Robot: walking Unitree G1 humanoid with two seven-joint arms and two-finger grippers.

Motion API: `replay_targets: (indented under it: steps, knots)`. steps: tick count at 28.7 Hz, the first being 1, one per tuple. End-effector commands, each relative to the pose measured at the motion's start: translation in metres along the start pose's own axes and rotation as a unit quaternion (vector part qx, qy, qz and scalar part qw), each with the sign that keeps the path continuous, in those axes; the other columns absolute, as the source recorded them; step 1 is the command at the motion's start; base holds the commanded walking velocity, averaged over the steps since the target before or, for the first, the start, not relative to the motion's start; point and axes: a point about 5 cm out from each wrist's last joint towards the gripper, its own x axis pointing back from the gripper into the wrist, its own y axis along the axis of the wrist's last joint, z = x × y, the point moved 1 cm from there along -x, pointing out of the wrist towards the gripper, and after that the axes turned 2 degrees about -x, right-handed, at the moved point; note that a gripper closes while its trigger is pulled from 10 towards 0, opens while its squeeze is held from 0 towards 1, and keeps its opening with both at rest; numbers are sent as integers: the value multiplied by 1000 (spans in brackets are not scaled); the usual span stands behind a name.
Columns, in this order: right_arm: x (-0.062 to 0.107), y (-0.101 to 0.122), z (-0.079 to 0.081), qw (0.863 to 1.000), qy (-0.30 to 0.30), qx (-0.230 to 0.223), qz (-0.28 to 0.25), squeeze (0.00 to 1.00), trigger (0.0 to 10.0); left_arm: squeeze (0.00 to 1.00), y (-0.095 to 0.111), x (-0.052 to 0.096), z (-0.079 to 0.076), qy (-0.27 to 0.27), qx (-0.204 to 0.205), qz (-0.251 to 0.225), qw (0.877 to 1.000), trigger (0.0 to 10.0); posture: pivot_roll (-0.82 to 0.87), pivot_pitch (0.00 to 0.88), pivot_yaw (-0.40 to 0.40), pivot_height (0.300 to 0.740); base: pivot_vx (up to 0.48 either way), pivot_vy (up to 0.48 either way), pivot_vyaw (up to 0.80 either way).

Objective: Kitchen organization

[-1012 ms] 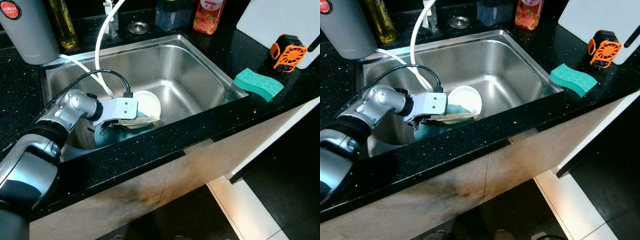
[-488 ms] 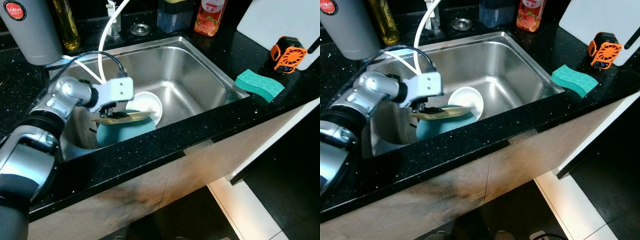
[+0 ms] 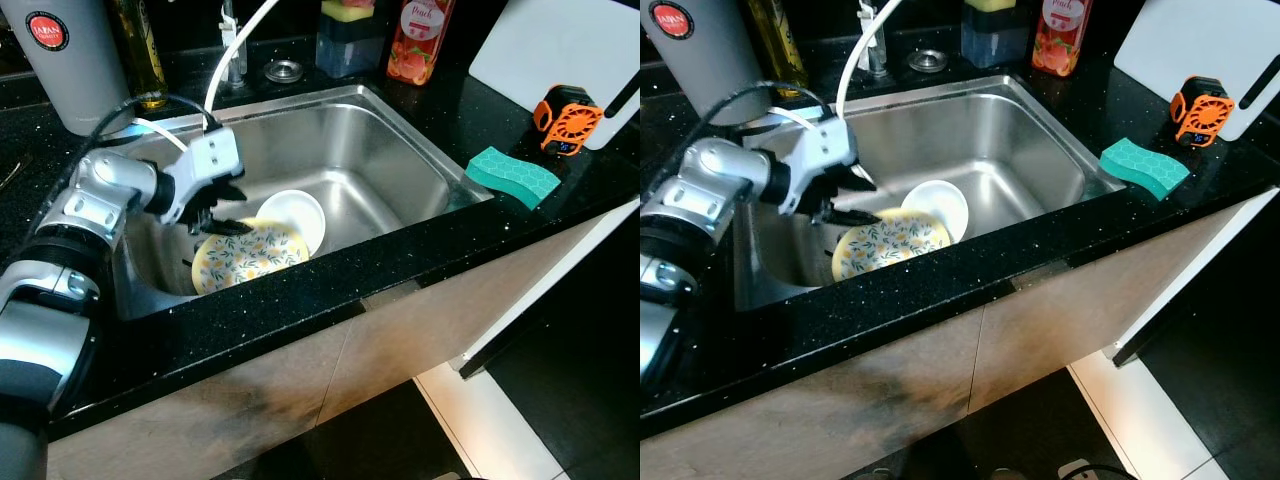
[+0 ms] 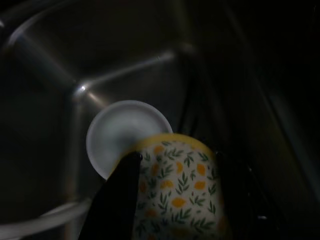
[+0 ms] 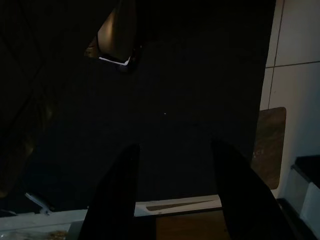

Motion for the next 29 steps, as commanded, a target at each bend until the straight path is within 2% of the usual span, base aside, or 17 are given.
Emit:
replay_targets:
  steps: [1, 5, 7, 8, 10, 11, 12, 13, 15, 16, 17, 18, 19, 25, 26, 27, 29]
  knots:
    - [0, -7, 3, 1000, 4, -2, 11, 0, 10000, 0, -3, 10, 2, 20, 19, -13, 1000, 10000, 9, 41, -22, 740, 0, 0, 0]
    - [0, -7, 4, 1000, 5, -2, 11, 0, 10000, 0, 7, 20, 10, 68, 56, -88, 992, 10000, 11, 40, -24, 740, 0, 0, 0]
    - [0, -7, 4, 1000, 6, -2, 11, 0, 10000, 0, 21, 33, 15, 116, 88, -185, 972, 10000, 16, 40, -28, 740, 0, 0, 0]
    - [0, -7, 4, 1000, 6, -2, 11, 0, 10000, 0, 21, 33, 15, 116, 88, -185, 972, 10000, 16, 40, -28, 740, 0, 0, 0]
    - [0, -7, 4, 1000, 7, -3, 11, 0, 10000, 0, 31, 44, 15, 141, 110, -255, 950, 10000, 20, 39, -29, 740, 0, 0, 0]
    - [0, -7, 4, 1000, 7, -3, 11, 0, 10000, 0, 31, 44, 15, 141, 110, -255, 950, 10000, 20, 39, -29, 740, 0, 0, 0]
    - [0, -7, 4, 1000, 9, -2, 9, 0, 10000, 0, 37, 50, 11, 147, 123, -301, 934, 10000, 24, 37, -29, 740, 0, 0, 0]
    - [0, -7, 4, 1000, 9, -2, 9, 0, 10000, 0, 37, 50, 11, 147, 123, -301, 934, 10000, 24, 37, -29, 740, 0, 0, 0]
    - [0, -6, 4, 1000, 11, -2, 6, 0, 10000, 0, 50, 59, -9, 137, 137, -396, 898, 10000, 30, 36, -30, 740, 0, 0, 0]
    - [0, -6, 4, 1000, 11, -2, 6, 0, 10000, 0, 50, 59, -9, 137, 137, -396, 898, 10000, 30, 36, -30, 740, 0, 0, 0]
    - [0, -5, 3, 1000, 12, -1, 4, 0, 10000, 0, 57, 58, -30, 118, 146, -447, 875, 10000, 36, 32, -31, 740, 0, 0, 0]
    - [1, -5, 3, 1000, 12, 0, 4, 0, 10000, 0, 58, 53, -44, 112, 151, -458, 869, 10000, 39, 27, -29, 740, 0, 0, 0]
    - [1, -5, 3, 1000, 12, 0, 4, 0, 10000, 0, 58, 53, -44, 112, 151, -458, 869, 10000, 39, 27, -29, 740, 0, 0, 0]
    - [0, -3, 2, 1000, 13, 3, 3, 0, 10000, 0, 74, 35, -97, 50, 185, -496, 847, 10000, 60, 15, -26, 740, 0, 0, 0]
    - [0, -3, 2, 1000, 13, 3, 3, 0, 10000, 0, 74, 35, -97, 50, 185, -496, 847, 10000, 60, 15, -26, 740, 0, 0, 0]
    - [0, -3, 3, 1000, 12, 4, 3, 0, 10000, 0, 81, 32, -116, 16, 191, -502, 844, 10000, 62, 0, -22, 740, 0, 0, 0]
    - [0, -3, 3, 1000, 12, 5, 3, 0, 10000, 0, 83, 31, -123, 3, 192, -502, 843, 10000, 62, 0, -22, 740, 0, 0, 0]
